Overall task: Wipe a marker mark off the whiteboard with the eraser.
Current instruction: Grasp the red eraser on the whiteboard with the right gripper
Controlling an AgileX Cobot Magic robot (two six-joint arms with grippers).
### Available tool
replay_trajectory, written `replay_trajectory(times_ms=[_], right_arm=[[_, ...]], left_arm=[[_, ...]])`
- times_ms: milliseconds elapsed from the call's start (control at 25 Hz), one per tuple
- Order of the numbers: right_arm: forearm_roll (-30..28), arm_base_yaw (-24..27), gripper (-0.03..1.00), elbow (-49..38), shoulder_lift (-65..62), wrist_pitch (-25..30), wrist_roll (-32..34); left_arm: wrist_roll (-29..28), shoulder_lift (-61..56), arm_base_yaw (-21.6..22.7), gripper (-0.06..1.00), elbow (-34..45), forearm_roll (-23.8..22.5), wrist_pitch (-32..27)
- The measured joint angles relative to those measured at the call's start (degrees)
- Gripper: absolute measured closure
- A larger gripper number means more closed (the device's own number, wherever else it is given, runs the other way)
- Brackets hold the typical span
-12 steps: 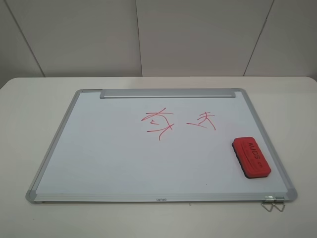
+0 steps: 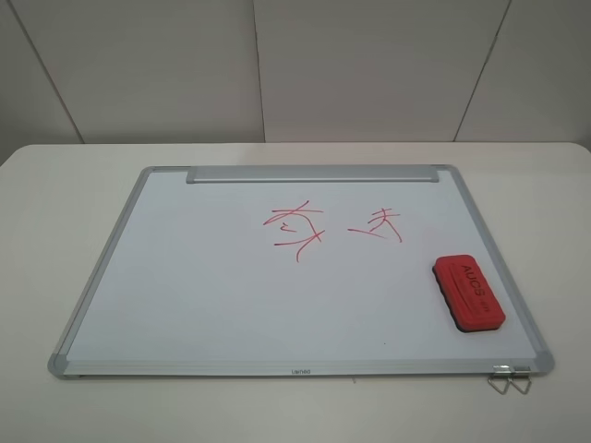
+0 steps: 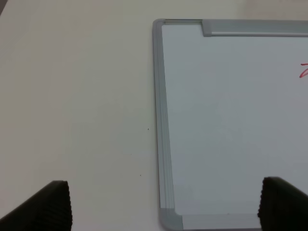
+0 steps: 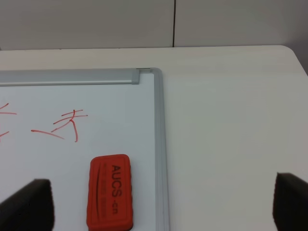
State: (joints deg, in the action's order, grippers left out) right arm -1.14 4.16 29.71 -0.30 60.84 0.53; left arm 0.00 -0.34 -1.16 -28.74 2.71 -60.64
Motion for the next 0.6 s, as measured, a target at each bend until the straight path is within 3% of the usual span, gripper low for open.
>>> replay_trajectory(times_ms=[600], right_arm=[[0.0,-0.3,0.14,0.0,0.0,0.0,0.0]], left_arm=[[0.0,0.0,0.0,0.17,0.0,0.0,0.0]])
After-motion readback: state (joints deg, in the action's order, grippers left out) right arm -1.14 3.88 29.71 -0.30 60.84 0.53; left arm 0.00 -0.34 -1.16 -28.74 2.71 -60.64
